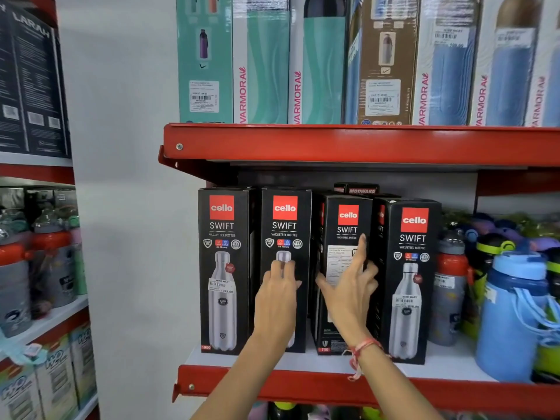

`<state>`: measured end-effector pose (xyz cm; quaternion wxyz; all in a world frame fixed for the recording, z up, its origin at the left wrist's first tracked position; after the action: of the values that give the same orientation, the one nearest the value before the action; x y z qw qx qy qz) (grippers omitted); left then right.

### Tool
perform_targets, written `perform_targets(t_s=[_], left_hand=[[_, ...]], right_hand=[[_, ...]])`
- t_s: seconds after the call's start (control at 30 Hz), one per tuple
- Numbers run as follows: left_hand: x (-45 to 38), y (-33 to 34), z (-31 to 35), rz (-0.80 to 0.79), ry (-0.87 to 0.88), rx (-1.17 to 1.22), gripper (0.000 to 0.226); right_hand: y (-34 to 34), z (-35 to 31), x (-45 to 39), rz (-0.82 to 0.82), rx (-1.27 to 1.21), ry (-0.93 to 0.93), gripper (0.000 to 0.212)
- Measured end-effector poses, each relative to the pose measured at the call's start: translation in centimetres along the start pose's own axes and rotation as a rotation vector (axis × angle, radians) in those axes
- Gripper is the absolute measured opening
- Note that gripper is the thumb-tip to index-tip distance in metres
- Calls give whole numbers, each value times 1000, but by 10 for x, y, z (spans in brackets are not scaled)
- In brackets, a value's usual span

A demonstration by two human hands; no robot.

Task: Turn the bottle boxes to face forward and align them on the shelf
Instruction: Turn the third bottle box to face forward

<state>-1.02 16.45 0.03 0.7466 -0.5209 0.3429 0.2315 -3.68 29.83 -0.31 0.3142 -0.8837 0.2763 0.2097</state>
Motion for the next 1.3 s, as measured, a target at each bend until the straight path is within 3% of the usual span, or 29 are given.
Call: perform_targets(t_s=[0.1,0.37,0.53,0.6,0.73,0.83,0.93,1.1,1.3], left_hand=[[-3,2,4,-56,-31,139,41],[-8,1,21,-92,-62,355,68],[-7,12,35,-374,-91,856,81],[-8,18,39,-410,-82,934,81],[-9,21,43,-293,-127,923,82],[-9,25,47,-210,-150,841,88],[-13,33,51,-147,-190,700,94],[-25,52,51,-196,-250,531,94],[-23,67,44,-172,-288,365,87]], right_hand=[[-15,6,-1,-27,-165,-54,116],[-70,11,-28,-346,-553,-94,121],[-83,21,-40,-477,-762,19,111],[-82,22,-42,-514,-779,13,103],[-76,22,-45,-613,-737,-47,99],[-68,20,-49,-642,-560,-110,104],[-58,17,-53,-574,-383,-192,104],[-46,16,-52,-365,-168,-154,97],[-29,23,-44,-286,-44,-217,87]])
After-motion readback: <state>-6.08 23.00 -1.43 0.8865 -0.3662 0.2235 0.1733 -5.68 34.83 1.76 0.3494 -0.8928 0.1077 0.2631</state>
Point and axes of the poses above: each hand's wrist, its own x-axis away from the middle knuckle, its own y-axis out of the palm, z = x × y, the point moved 5 cm from there along -x, towards the middle knuckle, and after that the axes turned 3 degrees about x, right-handed, at the moved point
